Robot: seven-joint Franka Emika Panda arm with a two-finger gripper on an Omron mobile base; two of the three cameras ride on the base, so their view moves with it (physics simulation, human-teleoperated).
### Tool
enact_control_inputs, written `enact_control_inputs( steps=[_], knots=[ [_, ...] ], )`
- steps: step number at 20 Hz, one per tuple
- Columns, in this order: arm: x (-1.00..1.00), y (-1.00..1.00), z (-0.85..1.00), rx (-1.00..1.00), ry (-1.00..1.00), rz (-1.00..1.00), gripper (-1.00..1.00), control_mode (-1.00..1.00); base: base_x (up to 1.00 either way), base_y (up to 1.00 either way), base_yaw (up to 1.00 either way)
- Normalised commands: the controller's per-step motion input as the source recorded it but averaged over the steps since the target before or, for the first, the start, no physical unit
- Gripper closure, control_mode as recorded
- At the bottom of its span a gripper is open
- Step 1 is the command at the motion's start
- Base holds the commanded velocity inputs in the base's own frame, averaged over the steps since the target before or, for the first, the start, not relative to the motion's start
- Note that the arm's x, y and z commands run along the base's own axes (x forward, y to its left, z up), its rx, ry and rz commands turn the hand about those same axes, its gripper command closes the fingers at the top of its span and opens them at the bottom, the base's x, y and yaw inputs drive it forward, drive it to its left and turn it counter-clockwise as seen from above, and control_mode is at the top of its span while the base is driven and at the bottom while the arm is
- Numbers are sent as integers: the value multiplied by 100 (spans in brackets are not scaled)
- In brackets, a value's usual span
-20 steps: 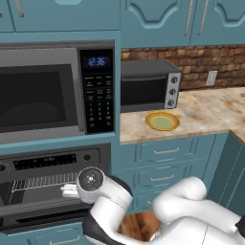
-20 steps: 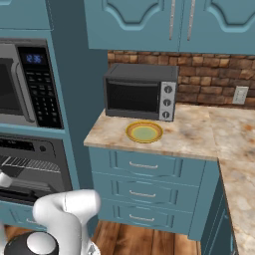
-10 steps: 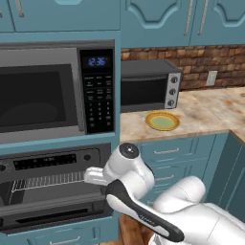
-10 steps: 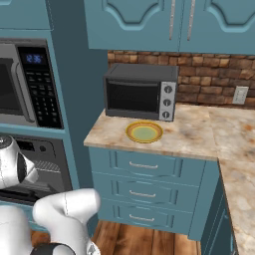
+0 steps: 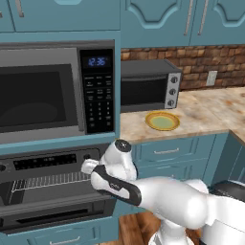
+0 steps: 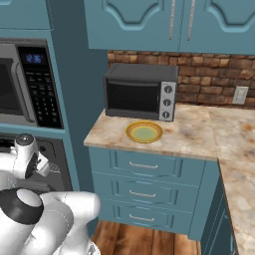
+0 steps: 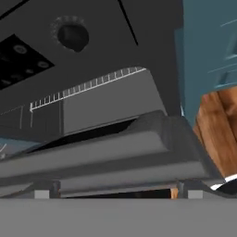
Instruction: Take the fish from the oven and place it on the plate on the counter.
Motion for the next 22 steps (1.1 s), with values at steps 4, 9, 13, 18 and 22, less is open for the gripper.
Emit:
enact_control_inputs(
  steps=[4, 9, 13, 18, 22],
  knots=[
    [48, 52, -15, -19, 25, -1, -100, -100, 0, 0, 0],
    [0, 29, -50, -18, 7, 7, -100, -100, 0, 0, 0],
    [7, 26, -31, -11, 1, 6, -100, -100, 0, 0, 0],
    [25, 15, -40, -5, 1, 1, -100, -100, 0, 0, 0],
    [6, 12, -69, -8, 0, 5, -100, -100, 0, 0, 0]
  ],
)
